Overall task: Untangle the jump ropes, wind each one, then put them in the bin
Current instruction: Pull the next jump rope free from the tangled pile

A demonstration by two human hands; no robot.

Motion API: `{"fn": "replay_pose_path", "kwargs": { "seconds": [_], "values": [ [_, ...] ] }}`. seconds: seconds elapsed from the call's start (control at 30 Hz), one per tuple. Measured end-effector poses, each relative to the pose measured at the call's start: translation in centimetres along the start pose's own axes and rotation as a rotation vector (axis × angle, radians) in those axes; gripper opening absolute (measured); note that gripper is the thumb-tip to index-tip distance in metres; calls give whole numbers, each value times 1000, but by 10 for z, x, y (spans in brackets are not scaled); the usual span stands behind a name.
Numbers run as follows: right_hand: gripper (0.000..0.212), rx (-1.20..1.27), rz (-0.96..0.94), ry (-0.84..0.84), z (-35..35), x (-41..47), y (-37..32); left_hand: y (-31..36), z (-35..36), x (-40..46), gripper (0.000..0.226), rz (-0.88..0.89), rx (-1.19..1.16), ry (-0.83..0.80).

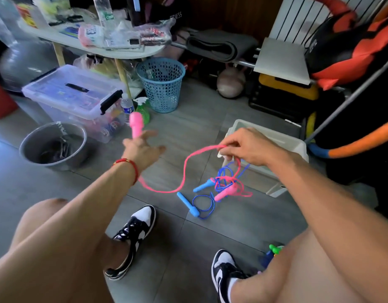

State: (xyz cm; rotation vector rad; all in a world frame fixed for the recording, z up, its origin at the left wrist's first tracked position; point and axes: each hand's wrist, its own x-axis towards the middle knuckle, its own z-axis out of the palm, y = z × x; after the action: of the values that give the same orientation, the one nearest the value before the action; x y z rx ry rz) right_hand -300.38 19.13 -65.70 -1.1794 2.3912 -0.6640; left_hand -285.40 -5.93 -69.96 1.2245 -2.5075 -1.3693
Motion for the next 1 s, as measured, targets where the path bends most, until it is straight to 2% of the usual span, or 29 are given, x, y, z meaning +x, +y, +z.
{"fn": "replay_pose_path", "kwargs": {
  "seconds": [0.07, 0.13, 0.17, 0.2, 0.3, 0.37, 0.43, 0.53, 0.6, 0.63, 0.73, 0.8, 0.83, 0.9, 0.97, 1.0],
  "values": [
    [10, -75, -95, 26, 7, 6, -18, 11, 16, -20, 56, 150, -111, -163],
    [14, -109, -170, 79, 15, 13, -30, 15, 28, -37, 37, 278, -129, -294],
    [16, -105, -181, 88, 19, 16, -34, 16, 31, -42, 24, 351, -95, -308],
    [18, -107, -183, 84, 22, 19, -35, 17, 31, -44, 22, 412, -53, -281],
    [29, -83, -168, 52, 27, 21, -31, 17, 22, -35, 38, 503, 41, -159],
    [34, -36, -127, -11, 31, 22, -23, 17, 16, -31, 42, 458, -62, -160],
    [33, -99, -70, -109, 41, 23, -10, 21, 15, -34, 38, 335, -382, -203],
    [25, -296, 138, -312, 62, 21, 26, 35, -4, -36, 25, 145, -871, -132],
    [21, -376, 256, -379, 66, 18, 45, 36, -23, -32, 22, 79, -1032, -50],
    [22, -364, 286, -350, 62, 18, 50, 31, -30, -27, 22, 65, -910, 23],
    [28, -58, 267, -29, 41, 21, 40, 4, -33, -11, 26, 44, -85, 170],
    [29, 178, 174, 140, 23, 20, 18, -1, -24, -13, 20, -13, 128, 120],
    [27, 209, 127, 170, 15, 18, 4, 1, -19, -16, 27, -11, 196, 85],
    [21, 51, 25, 183, 6, 13, -22, 9, -8, -25, 58, 73, 221, 0],
    [15, -137, -73, 186, 9, 9, -44, 15, 2, -31, 75, 181, 18, -111],
    [14, -166, -134, 192, 12, 8, -54, 18, 6, -35, 72, 227, -103, -164]
  ]
}}
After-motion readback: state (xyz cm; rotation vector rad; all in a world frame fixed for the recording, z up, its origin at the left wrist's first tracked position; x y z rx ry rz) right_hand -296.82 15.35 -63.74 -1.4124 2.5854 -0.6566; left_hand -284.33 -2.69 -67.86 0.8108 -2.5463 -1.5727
